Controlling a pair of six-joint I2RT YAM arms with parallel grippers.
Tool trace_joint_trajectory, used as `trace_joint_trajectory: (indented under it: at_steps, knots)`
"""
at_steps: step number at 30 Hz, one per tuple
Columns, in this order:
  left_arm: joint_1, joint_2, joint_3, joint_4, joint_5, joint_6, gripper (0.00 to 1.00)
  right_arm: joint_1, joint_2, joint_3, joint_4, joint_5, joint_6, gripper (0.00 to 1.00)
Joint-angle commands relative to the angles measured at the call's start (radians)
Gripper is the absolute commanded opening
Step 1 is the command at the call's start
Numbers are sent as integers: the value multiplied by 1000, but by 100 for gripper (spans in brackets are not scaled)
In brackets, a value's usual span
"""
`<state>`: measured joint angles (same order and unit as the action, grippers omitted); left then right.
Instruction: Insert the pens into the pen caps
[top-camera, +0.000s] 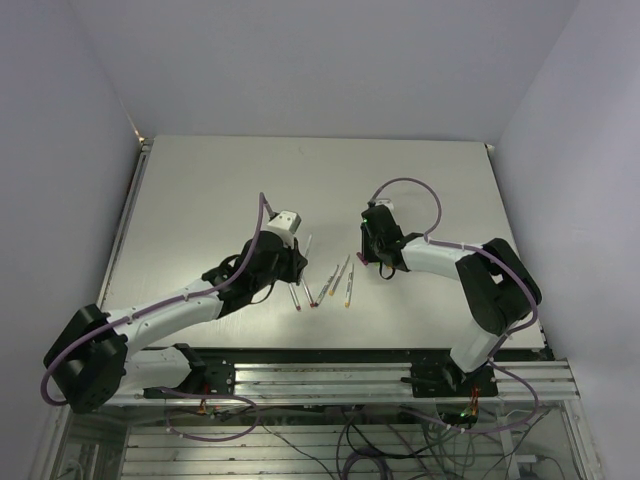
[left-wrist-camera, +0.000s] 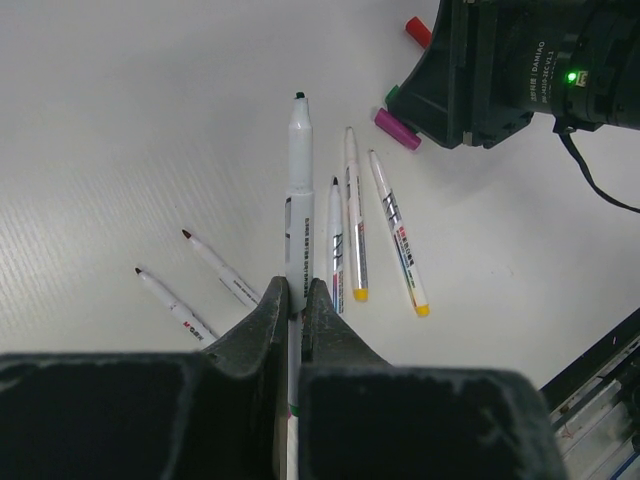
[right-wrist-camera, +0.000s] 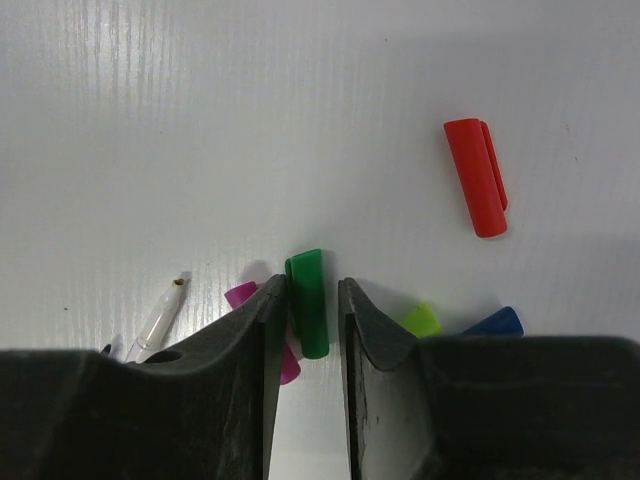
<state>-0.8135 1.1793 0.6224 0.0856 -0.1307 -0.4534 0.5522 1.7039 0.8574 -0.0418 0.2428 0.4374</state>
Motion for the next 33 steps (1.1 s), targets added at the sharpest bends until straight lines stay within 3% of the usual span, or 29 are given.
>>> trace_joint_trajectory:
  at_steps: [1,5,9,21,27,33]
  knots:
    - [-4,9,-1,43,32,-13,7,9,14,-17,7,6,12,27]
    - [-4,8,0,38,28,-11,7,8,22,-20,-5,9,23,24]
    - [-4,2,-5,39,23,-12,7,8,30,-19,-28,18,38,0]
    - [-4,40,-12,102,62,25,7,8,-51,47,5,143,-56,0]
    - [-4,44,-13,156,94,31,7,6,-205,61,88,146,-95,0]
    - [-13,69,-11,277,215,12,7,6,-444,-123,318,62,-10,0]
